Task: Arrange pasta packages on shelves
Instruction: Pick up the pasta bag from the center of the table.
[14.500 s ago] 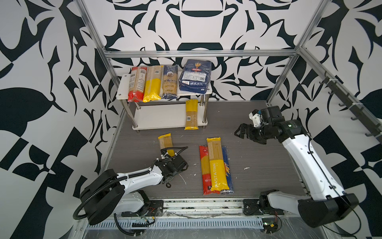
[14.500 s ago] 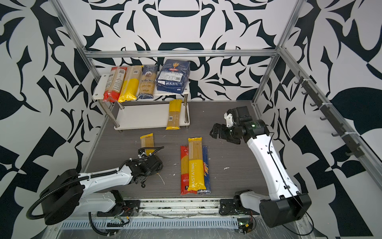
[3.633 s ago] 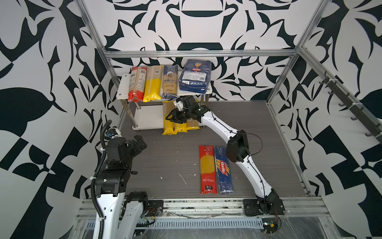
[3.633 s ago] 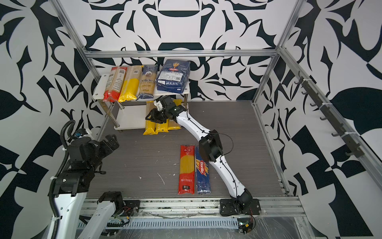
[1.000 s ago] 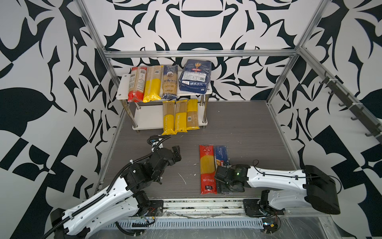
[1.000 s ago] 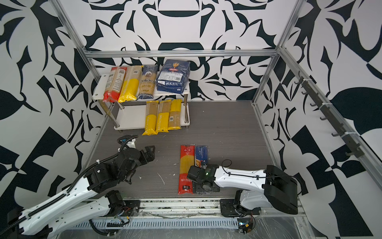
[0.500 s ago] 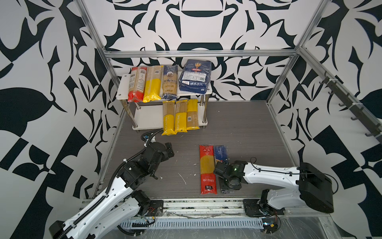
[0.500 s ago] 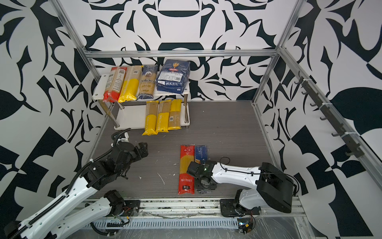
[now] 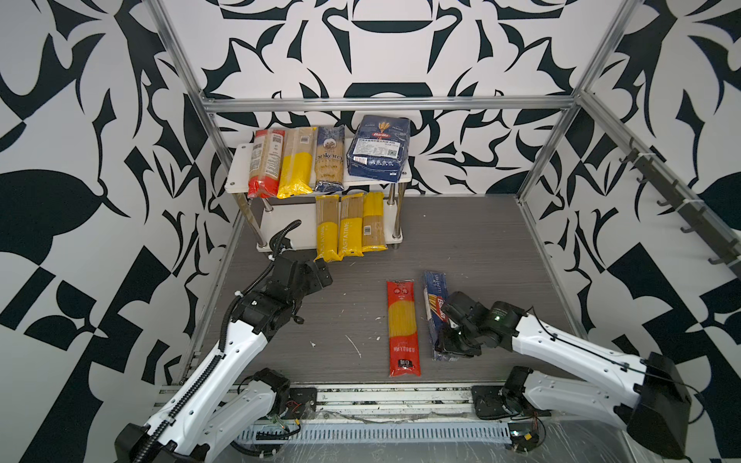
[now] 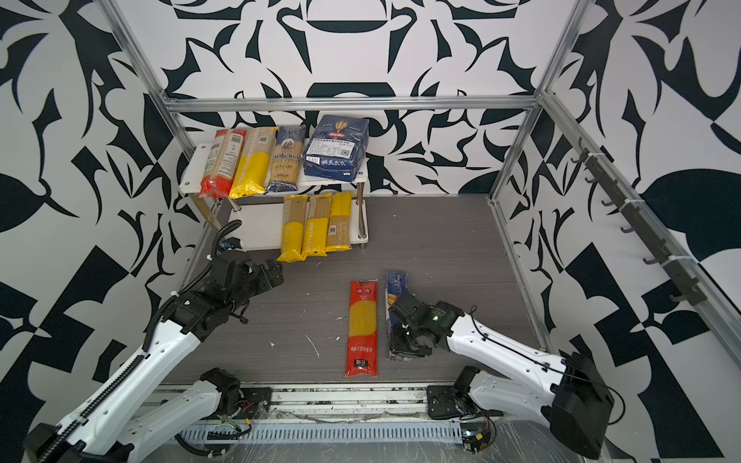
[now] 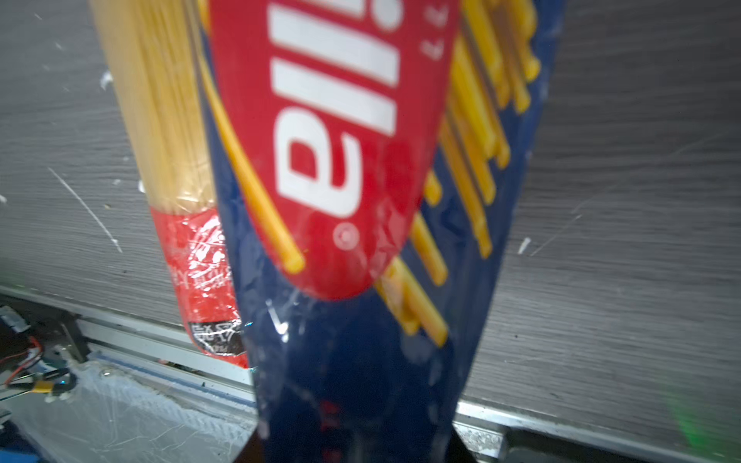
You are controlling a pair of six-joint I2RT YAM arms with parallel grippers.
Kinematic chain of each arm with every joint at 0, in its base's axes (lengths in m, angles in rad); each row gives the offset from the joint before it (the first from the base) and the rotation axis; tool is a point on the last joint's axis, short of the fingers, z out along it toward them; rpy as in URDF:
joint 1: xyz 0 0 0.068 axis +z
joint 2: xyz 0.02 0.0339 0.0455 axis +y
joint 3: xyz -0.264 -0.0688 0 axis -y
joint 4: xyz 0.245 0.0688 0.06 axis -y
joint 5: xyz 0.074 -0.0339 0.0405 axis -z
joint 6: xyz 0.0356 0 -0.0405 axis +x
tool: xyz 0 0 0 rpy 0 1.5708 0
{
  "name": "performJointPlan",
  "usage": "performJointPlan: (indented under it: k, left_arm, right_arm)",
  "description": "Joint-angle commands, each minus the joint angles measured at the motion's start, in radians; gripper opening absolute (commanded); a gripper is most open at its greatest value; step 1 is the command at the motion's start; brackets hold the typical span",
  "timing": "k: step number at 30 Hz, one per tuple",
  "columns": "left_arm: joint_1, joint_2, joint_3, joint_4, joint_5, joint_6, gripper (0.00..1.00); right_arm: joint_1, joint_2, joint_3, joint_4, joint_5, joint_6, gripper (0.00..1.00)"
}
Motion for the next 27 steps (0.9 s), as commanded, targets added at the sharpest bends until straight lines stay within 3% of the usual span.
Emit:
performJointPlan:
  k: [1, 11, 21, 27]
  left_arm:
    - [0.018, 0.002, 0.011, 0.045, 0.01, 0.024, 0.99]
    - [0.111, -0.04, -0.015, 0.009, 0.057, 0.04, 0.99]
    - [0.367, -0.16, -0.051, -0.113, 0.194, 0.08, 0.99]
    - [0.408, -0.201, -0.047, -0.151, 0.211, 0.085, 0.99]
  right_arm:
    - [-0.001, 0.002, 0.117, 0.034, -0.016, -0.082, 0.24]
    - [-0.001, 0.132, 0.349, 0.019, -0.045, -0.164, 0.24]
    - [0.0, 0.369, 0.593, 0.114, -0.126, -0.214, 0.23]
    - [0.0, 0.538, 0.783, 0.157, -0.181, -0.244, 0.23]
